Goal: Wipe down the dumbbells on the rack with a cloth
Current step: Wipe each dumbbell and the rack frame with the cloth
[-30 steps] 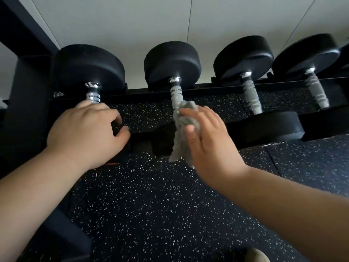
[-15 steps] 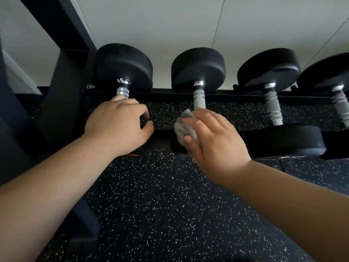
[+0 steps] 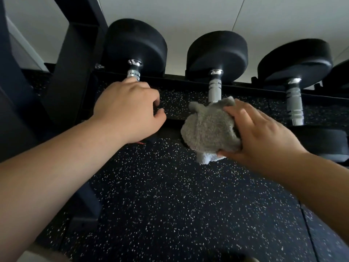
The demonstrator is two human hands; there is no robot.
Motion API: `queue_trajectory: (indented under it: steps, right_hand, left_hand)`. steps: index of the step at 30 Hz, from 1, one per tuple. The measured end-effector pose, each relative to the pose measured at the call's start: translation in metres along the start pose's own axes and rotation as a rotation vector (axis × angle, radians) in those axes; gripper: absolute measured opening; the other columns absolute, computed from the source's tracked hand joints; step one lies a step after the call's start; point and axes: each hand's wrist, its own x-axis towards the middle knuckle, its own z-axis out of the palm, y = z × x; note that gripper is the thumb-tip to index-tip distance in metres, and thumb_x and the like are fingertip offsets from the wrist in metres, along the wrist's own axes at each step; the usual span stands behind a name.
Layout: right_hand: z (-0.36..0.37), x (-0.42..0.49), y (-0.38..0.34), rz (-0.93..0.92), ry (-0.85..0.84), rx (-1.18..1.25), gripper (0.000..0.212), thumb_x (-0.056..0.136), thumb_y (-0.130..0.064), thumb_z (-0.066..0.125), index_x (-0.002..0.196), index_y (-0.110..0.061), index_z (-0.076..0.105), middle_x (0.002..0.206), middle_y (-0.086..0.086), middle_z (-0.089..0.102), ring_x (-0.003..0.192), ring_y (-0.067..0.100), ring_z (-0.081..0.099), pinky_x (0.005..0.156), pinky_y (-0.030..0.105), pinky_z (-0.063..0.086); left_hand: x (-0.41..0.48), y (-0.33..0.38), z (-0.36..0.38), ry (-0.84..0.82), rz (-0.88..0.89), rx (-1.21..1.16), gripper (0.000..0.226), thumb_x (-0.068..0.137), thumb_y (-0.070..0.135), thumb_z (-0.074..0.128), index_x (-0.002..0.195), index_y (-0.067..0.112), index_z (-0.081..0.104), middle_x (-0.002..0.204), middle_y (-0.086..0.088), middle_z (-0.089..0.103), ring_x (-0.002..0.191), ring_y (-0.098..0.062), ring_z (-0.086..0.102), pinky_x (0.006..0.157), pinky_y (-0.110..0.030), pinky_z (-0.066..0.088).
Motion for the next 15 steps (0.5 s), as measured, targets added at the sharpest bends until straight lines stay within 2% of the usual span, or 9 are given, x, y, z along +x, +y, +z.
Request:
queue_trajectory:
  steps: [3, 6, 10, 12, 15]
  right_hand:
    - [0.008, 0.011, -0.021, -0.014, 0.078, -0.015, 0.095, 0.068, -0.058, 0.086, 0.138, -0.005, 0.051, 0.134, 0.016, 0.053, 0.118, 0.036, 0.058, 0.094, 0.051, 0.054]
    - [0.008, 0.023, -0.041, -0.09, 0.097, -0.086, 0.086, 0.07, -0.05, 0.083, 0.143, -0.015, 0.053, 0.133, 0.011, 0.054, 0.121, 0.034, 0.054, 0.101, 0.049, 0.047]
    - [0.013, 0.038, -0.057, -0.169, 0.045, -0.182, 0.074, 0.075, -0.051, 0.077, 0.139, -0.019, 0.056, 0.124, 0.004, 0.058, 0.109, 0.029, 0.057, 0.093, 0.045, 0.049]
    - [0.01, 0.04, -0.053, -0.177, 0.015, -0.163, 0.072, 0.073, -0.055, 0.077, 0.135, -0.021, 0.059, 0.117, 0.001, 0.06, 0.1, 0.026, 0.059, 0.088, 0.044, 0.052]
    - [0.002, 0.037, -0.034, -0.191, 0.001, 0.009, 0.064, 0.08, -0.057, 0.075, 0.132, -0.022, 0.062, 0.118, -0.002, 0.062, 0.101, 0.023, 0.062, 0.089, 0.042, 0.056]
  left_hand:
    - [0.001, 0.001, -0.001, -0.018, -0.002, 0.02, 0.042, 0.087, 0.058, 0.046, 0.099, 0.031, 0.075, 0.104, 0.009, 0.071, 0.107, -0.023, 0.06, 0.075, -0.034, 0.04]
    - [0.002, 0.001, -0.002, -0.044, -0.018, 0.051, 0.045, 0.085, 0.059, 0.044, 0.102, 0.031, 0.075, 0.105, 0.009, 0.071, 0.109, -0.022, 0.06, 0.077, -0.035, 0.043]
    - [0.004, 0.004, -0.005, -0.071, -0.03, 0.052, 0.047, 0.082, 0.061, 0.042, 0.097, 0.031, 0.075, 0.102, 0.009, 0.07, 0.107, -0.022, 0.06, 0.08, -0.037, 0.048]
    - [0.003, 0.003, -0.004, -0.06, -0.034, 0.044, 0.046, 0.082, 0.06, 0.042, 0.095, 0.03, 0.075, 0.099, 0.01, 0.07, 0.105, -0.021, 0.06, 0.077, -0.035, 0.045]
    - [0.002, 0.002, -0.004, -0.048, -0.037, 0.037, 0.047, 0.081, 0.06, 0.042, 0.093, 0.03, 0.075, 0.095, 0.01, 0.07, 0.102, -0.022, 0.06, 0.075, -0.035, 0.045]
